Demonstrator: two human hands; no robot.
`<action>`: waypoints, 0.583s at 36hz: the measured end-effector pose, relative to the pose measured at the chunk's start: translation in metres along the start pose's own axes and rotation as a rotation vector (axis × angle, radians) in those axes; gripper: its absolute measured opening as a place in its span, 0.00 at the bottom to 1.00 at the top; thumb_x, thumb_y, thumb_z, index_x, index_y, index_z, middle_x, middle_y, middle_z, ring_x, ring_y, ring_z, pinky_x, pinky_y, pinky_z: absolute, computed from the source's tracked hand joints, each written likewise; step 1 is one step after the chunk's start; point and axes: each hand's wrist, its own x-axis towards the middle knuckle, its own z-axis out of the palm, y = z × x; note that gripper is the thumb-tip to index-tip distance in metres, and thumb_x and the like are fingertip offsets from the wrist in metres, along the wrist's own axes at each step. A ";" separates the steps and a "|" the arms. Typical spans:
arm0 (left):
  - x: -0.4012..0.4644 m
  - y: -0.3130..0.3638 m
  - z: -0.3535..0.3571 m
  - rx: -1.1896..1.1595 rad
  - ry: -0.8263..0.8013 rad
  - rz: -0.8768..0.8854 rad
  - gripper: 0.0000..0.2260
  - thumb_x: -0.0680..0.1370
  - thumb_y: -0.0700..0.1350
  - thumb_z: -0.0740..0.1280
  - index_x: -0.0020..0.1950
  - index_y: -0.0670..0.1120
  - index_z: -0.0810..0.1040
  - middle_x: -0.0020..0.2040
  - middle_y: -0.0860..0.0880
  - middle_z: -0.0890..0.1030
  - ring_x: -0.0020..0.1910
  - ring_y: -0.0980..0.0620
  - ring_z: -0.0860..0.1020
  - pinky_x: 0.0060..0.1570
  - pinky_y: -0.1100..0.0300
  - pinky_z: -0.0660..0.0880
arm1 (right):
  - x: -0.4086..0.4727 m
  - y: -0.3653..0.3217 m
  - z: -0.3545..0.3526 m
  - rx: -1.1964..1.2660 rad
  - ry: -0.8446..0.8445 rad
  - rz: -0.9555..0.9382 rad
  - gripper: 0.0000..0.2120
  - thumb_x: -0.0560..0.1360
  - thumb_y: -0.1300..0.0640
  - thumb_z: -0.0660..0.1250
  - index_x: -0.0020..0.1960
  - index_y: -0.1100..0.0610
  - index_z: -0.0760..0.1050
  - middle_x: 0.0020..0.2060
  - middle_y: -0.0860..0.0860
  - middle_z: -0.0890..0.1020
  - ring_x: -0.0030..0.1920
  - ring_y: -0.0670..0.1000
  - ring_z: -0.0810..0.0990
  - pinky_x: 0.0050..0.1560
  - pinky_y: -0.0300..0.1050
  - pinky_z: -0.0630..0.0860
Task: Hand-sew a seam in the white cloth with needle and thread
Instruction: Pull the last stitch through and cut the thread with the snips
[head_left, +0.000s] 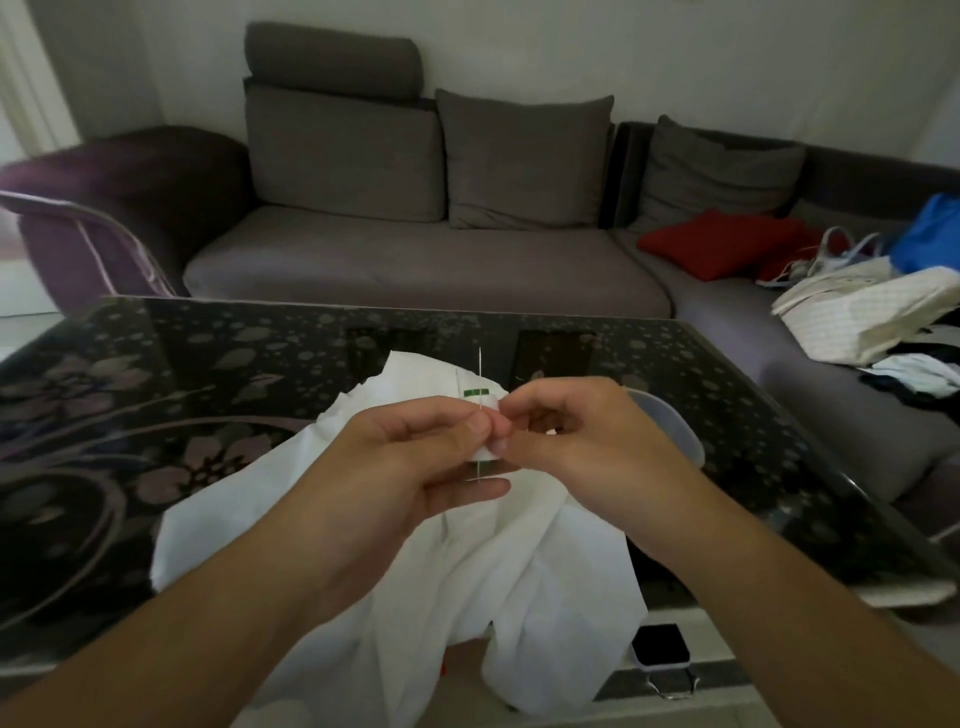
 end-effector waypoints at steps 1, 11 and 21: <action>-0.003 0.002 -0.002 0.008 0.008 0.001 0.10 0.83 0.40 0.65 0.55 0.39 0.86 0.55 0.43 0.87 0.56 0.45 0.86 0.56 0.53 0.84 | -0.002 -0.002 0.001 -0.015 -0.002 -0.001 0.08 0.76 0.55 0.75 0.54 0.46 0.85 0.45 0.43 0.85 0.49 0.44 0.83 0.53 0.42 0.81; -0.034 0.017 -0.023 0.196 0.094 0.072 0.08 0.80 0.44 0.69 0.53 0.45 0.88 0.51 0.48 0.88 0.52 0.47 0.87 0.58 0.47 0.83 | -0.025 -0.038 0.027 0.211 0.133 -0.205 0.07 0.78 0.58 0.72 0.49 0.46 0.85 0.44 0.44 0.86 0.49 0.44 0.85 0.52 0.43 0.80; -0.054 0.020 -0.033 0.297 0.099 0.168 0.10 0.81 0.41 0.69 0.55 0.52 0.88 0.51 0.51 0.88 0.50 0.50 0.87 0.52 0.55 0.85 | -0.029 -0.051 0.044 0.440 0.234 -0.178 0.07 0.82 0.59 0.65 0.50 0.53 0.81 0.41 0.49 0.86 0.45 0.48 0.85 0.47 0.49 0.80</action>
